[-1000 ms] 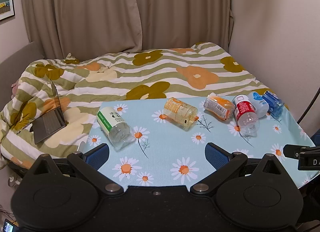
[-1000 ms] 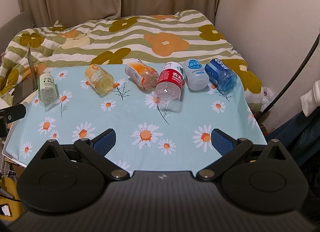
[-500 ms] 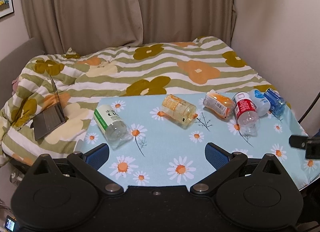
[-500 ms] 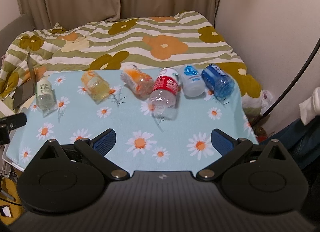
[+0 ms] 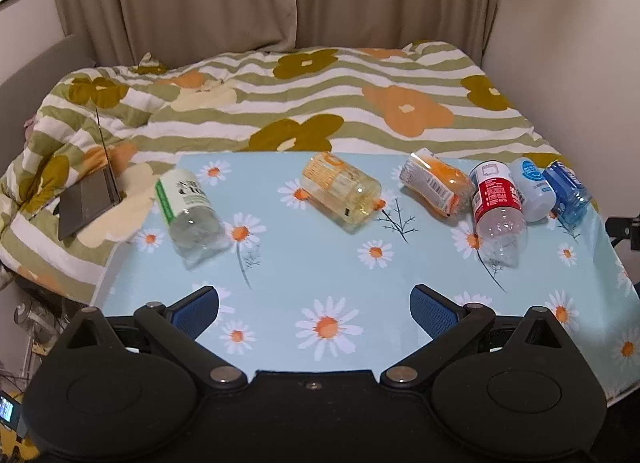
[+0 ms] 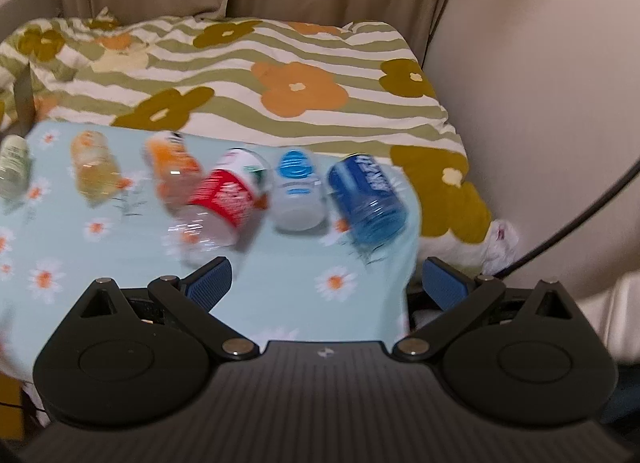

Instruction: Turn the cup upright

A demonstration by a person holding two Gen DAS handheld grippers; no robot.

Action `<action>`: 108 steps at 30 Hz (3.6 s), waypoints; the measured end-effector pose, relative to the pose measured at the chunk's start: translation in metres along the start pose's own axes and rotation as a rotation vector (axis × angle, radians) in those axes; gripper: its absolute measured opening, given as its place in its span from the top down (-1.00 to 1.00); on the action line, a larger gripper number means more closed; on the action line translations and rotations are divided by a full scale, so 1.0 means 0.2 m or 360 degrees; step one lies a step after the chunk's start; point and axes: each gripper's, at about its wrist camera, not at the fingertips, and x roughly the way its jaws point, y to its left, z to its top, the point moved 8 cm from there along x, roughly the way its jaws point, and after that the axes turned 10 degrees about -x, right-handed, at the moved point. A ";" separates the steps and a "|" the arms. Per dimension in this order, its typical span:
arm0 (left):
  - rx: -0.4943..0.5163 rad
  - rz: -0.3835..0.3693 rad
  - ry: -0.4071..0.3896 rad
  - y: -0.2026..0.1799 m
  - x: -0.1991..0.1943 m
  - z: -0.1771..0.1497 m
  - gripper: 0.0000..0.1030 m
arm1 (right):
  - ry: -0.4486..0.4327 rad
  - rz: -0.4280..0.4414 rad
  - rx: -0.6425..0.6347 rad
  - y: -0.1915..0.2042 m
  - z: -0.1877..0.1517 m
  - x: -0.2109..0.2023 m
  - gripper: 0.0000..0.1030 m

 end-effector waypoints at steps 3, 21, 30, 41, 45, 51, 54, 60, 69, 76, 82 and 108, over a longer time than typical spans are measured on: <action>-0.0032 0.0018 0.0028 -0.05 0.06 -0.01 -1.00 | 0.0004 0.0027 -0.0048 -0.09 0.02 0.13 -1.00; -0.0073 0.0117 0.0146 -0.23 0.28 -0.07 -1.00 | 0.0105 0.0168 -0.0321 -0.22 0.08 0.78 -0.91; -0.0106 0.0142 0.0162 -0.23 0.32 -0.06 -1.00 | 0.0128 0.0241 -0.0336 -0.22 0.09 0.86 -0.55; -0.0089 0.0110 0.0144 -0.23 0.29 -0.05 -1.00 | 0.0080 0.0238 -0.0193 -0.27 0.12 0.77 -0.54; -0.0082 0.0078 0.0125 -0.21 0.26 -0.04 -1.00 | 0.0051 0.0213 -0.0147 -0.27 0.14 0.65 -0.54; -0.0060 0.0012 0.0064 -0.16 0.18 0.00 -1.00 | 0.0009 0.0186 -0.0106 -0.17 0.16 0.38 -0.54; -0.0047 -0.0029 0.0030 -0.12 0.13 0.01 -1.00 | -0.0006 0.0194 -0.0090 -0.07 0.16 0.24 -0.54; 0.0000 -0.0107 -0.0007 0.00 0.05 0.00 -1.00 | 0.0008 0.0239 -0.0003 0.20 0.11 0.00 -0.55; 0.0043 -0.0151 0.0024 0.22 0.02 -0.07 -1.00 | 0.0074 0.0376 0.0226 0.70 -0.05 -0.09 -0.55; 0.0068 -0.0134 0.0052 0.40 0.03 -0.12 -1.00 | 0.0121 0.0342 0.0343 0.94 -0.12 0.03 -0.55; 0.0087 -0.0140 0.0098 0.48 0.07 -0.15 -1.00 | 0.0147 0.0310 0.0381 1.07 -0.15 0.13 -0.55; 0.0122 -0.0240 0.0073 0.33 -0.02 -0.04 -1.00 | 0.0055 0.0335 0.0414 0.92 -0.11 -0.14 -1.00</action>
